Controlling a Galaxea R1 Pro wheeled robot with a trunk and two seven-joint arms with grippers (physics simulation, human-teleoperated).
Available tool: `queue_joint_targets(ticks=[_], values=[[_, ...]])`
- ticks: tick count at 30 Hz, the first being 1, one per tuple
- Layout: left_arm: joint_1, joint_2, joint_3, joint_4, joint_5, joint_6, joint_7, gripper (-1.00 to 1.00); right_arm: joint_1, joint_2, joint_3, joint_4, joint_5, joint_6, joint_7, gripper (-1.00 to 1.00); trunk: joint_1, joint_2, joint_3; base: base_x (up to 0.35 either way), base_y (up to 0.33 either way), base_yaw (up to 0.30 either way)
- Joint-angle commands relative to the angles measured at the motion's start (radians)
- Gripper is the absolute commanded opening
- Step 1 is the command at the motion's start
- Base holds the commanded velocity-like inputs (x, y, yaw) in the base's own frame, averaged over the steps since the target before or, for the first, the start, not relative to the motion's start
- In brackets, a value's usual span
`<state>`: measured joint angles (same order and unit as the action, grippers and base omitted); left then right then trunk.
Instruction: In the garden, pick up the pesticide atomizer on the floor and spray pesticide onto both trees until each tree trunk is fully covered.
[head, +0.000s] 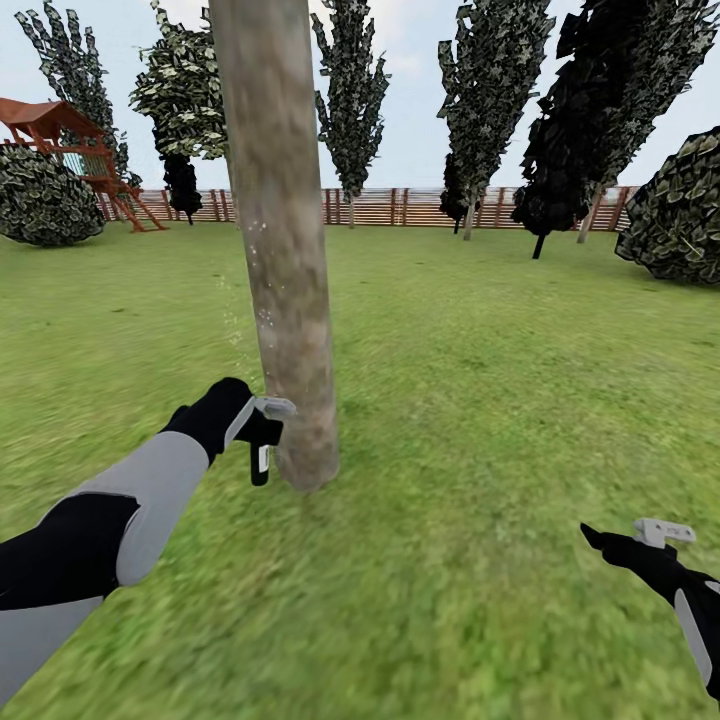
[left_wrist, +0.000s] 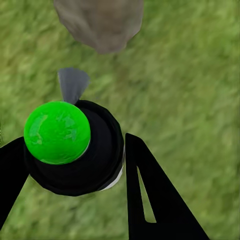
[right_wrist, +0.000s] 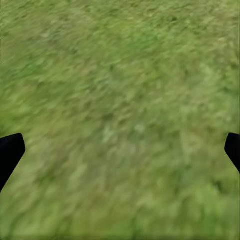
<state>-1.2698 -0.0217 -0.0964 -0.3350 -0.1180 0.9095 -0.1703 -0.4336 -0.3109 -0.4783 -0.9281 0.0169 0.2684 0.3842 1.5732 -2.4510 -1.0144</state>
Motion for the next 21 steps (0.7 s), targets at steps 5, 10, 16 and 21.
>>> queue_joint_targets(ticks=[5, 10, 16, 21], values=[[-0.006, 0.000, 0.001, -0.001, 0.000, 0.002, 0.000, -1.00, 0.000, -0.001, -0.002, 0.000, -0.001, 0.000, -0.001, 1.00, 0.000, 0.000, 0.000, 0.000, 0.000, 0.000], [-0.008, 0.000, 0.001, -0.055, 0.000, 0.058, 0.000, -1.00, 0.000, -0.001, -0.001, 0.000, -0.001, 0.000, -0.001, 1.00, 0.000, 0.000, 0.000, 0.000, 0.000, 0.000], [-0.011, 0.000, 0.001, -0.110, 0.000, 0.083, 0.000, -1.00, 0.000, -0.001, -0.001, 0.001, 0.000, 0.000, -0.001, 1.00, 0.000, 0.000, 0.000, 0.000, 0.000, 0.000], [-0.011, 0.000, 0.000, -0.111, 0.000, 0.083, 0.000, -1.00, 0.000, -0.001, -0.002, 0.002, 0.000, 0.000, -0.001, 1.00, 0.000, 0.000, 0.000, -0.120, 0.000, 0.000]])
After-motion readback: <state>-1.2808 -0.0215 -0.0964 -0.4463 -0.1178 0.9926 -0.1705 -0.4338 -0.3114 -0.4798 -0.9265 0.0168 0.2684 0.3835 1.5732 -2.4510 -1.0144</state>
